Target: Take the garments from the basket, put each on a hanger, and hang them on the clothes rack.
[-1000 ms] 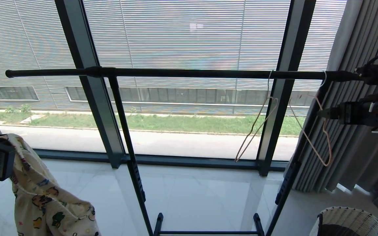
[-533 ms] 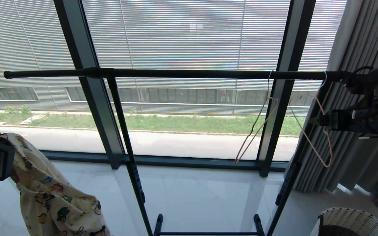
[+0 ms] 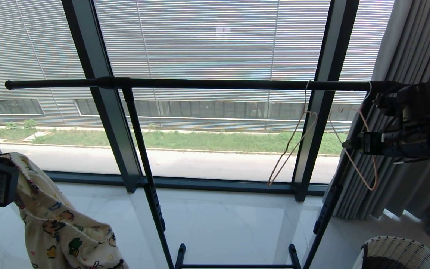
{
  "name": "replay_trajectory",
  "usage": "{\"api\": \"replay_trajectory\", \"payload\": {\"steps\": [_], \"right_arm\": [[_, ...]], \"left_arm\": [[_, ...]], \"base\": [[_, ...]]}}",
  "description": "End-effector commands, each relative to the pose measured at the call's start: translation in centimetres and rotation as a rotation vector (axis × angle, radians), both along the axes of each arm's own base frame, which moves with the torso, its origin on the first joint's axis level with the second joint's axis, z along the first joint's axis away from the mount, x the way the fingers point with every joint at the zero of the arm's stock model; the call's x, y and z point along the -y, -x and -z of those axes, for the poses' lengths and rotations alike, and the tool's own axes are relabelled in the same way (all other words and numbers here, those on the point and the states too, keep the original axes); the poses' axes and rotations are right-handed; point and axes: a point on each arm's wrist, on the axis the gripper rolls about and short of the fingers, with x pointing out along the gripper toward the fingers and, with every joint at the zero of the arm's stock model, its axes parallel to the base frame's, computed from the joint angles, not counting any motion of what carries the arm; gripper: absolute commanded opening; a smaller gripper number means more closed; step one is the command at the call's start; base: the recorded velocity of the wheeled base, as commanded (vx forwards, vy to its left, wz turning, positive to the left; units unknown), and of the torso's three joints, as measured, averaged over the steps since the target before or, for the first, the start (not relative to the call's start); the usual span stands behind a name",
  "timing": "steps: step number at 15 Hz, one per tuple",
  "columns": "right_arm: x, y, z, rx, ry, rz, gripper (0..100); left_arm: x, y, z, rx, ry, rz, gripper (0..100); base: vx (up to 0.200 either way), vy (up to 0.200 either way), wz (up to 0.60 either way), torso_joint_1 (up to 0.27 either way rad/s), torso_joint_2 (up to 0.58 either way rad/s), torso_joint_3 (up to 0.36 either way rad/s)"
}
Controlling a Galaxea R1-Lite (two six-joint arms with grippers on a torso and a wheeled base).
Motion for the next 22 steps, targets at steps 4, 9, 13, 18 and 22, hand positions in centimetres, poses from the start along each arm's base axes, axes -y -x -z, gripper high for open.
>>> {"api": "replay_trajectory", "payload": {"steps": [4,9,13,18,22], "right_arm": [[-0.1,-0.3,0.3,-0.003,-0.001,0.001,100],[-0.1,-0.6,0.4,0.009,0.0,0.0,0],[-0.1,-0.4,0.2,0.017,0.0,0.002,0],[0.0,0.1,-1.5,0.111,-0.012,-0.001,0],[0.2,1.3,-2.9,0.178,-0.02,-0.002,0]], "left_arm": [[0.0,0.0,0.0,0.001,0.0,-0.001,0],[0.0,0.1,-0.1,0.007,0.0,-0.001,0],[0.0,0.1,-0.1,0.007,0.0,-0.001,0],[0.0,0.1,-0.1,0.007,0.003,-0.002,0],[0.0,0.1,-0.1,0.009,0.006,-0.002,0]], "base": [[0.0,0.0,0.0,0.0,0.0,0.0],[0.0,0.0,0.0,0.0,0.0,0.0],[0.0,0.0,0.0,0.0,0.0,0.0],[0.0,0.0,0.0,0.0,0.0,0.0],[0.0,0.0,0.0,0.0,0.0,0.0]]}}
